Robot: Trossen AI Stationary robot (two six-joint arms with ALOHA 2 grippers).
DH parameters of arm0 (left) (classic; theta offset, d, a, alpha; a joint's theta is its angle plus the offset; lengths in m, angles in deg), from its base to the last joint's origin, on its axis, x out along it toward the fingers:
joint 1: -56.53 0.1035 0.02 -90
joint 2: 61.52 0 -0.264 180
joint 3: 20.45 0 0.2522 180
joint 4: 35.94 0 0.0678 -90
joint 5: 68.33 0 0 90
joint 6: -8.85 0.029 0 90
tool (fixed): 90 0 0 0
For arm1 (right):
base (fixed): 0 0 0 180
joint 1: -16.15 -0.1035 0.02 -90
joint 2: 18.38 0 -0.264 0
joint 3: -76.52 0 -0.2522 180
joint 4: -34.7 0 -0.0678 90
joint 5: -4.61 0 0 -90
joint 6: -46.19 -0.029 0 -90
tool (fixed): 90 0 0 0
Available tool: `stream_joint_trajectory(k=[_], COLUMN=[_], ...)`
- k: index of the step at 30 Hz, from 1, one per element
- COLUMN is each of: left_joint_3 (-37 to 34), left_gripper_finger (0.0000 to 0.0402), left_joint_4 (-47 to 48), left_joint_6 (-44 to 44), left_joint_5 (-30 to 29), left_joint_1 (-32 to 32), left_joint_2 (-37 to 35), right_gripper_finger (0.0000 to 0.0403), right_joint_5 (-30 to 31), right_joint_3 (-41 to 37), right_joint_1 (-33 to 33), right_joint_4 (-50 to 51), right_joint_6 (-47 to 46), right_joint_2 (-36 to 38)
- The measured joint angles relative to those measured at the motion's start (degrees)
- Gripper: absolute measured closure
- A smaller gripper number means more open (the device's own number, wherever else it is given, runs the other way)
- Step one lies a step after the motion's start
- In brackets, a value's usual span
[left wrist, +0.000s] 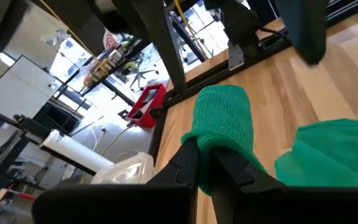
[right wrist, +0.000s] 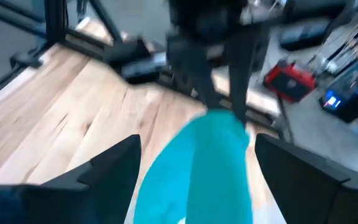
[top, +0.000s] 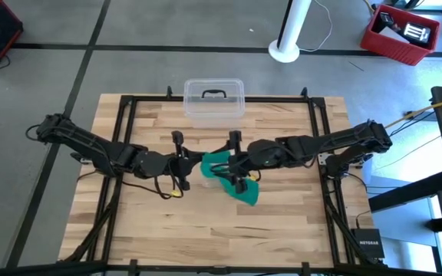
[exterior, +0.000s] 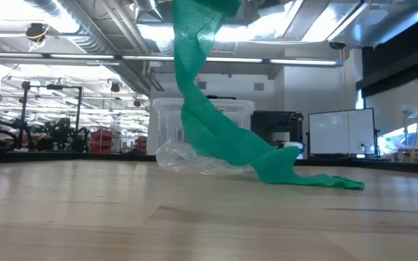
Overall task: Roll bandage
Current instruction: Roll the green bandage
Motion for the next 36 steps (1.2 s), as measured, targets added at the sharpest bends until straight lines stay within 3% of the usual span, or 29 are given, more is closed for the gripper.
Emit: stream_joint_trajectory(k=[9,18,24,30,36], left_joint_3=[0.0,0.0,0.0,0.0,0.0], left_gripper_finger=[0.0391,0.0391,0.0391,0.0391,0.0391], left_joint_4=[0.2,0.7,1.6,2.0,2.0], left_joint_6=[-0.3,0.3,0.3,0.3,0.3], left_joint_5=[-0.3,-0.2,-0.2,-0.2,-0.2], left_joint_1=[-0.1,-1.9,-1.9,-1.8,-1.8], left_joint_2=[0.1,0.1,0.0,0.0,0.0], right_gripper_finger=[0.0084,0.0084,0.0089,0.0135,0.0238], right_joint_5=[6.0,11.7,11.5,9.1,8.6], right_joint_3=[0.1,0.0,0.0,0.0,0.0], right_joint_1=[-0.1,-0.7,-0.7,0.3,1.0], right_joint_4=[-0.3,16.8,12.7,10.8,12.1], right_joint_6=[-0.1,-9.4,-8.3,-7.6,-8.0], right_joint_2=[-3.1,-2.4,-2.5,-3.0,-3.5])
